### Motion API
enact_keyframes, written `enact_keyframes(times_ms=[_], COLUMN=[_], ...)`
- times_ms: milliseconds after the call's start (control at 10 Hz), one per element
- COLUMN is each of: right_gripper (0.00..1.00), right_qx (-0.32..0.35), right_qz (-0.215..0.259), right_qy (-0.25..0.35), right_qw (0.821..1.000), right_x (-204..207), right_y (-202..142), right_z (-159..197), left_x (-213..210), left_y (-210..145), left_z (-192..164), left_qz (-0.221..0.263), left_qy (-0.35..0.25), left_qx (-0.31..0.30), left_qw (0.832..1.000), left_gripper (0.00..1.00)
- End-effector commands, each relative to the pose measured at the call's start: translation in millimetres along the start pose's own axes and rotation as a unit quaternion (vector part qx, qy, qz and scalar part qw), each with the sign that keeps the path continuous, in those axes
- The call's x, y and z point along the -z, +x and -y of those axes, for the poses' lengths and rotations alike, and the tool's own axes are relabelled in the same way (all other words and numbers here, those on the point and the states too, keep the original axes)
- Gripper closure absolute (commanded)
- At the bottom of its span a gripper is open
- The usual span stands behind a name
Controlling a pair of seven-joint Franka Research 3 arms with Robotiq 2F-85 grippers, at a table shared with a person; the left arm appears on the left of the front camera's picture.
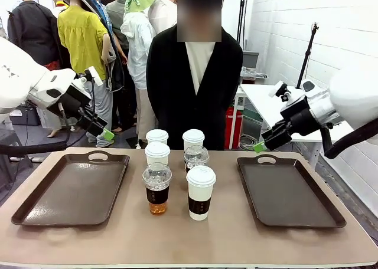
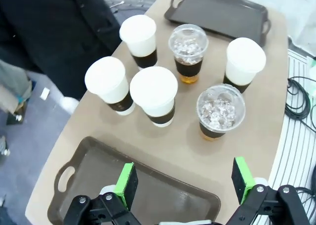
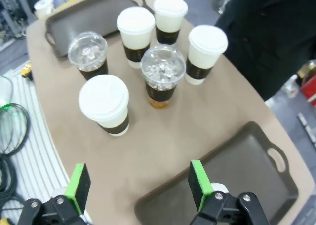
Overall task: Distribute the coffee onto the tray.
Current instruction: Pick up one iced Americano and place it on the right Handle tray.
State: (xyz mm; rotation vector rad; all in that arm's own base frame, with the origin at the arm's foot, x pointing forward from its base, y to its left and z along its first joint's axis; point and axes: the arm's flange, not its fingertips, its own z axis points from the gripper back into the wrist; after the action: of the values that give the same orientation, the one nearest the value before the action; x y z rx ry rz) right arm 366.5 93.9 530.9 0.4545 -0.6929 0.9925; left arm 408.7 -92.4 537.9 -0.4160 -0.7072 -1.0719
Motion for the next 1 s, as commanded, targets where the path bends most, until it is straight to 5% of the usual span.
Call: enact_keyframes(times_ms=[0, 900], right_gripper=[0.00, 0.00], right_qx=[-0.008, -0.001], right_qz=[0.012, 0.014], right_qy=[0.021, 0.016], right_qw=[1.000, 1.000], right_x=[-4.0, -5.6], right_y=[-5.4, -7.6], right_z=[9.8, 6.5], left_x=[-2.7, -2.5], left_y=[-14.9, -14.7], left_z=[-2.2, -1.8], left_qz=[0.015, 0.005], left_qy=[-0.028, -0.024], left_qx=[0.032, 0.025], left_qw=[0.999, 0.999], left_gripper=[0.00, 0.00])
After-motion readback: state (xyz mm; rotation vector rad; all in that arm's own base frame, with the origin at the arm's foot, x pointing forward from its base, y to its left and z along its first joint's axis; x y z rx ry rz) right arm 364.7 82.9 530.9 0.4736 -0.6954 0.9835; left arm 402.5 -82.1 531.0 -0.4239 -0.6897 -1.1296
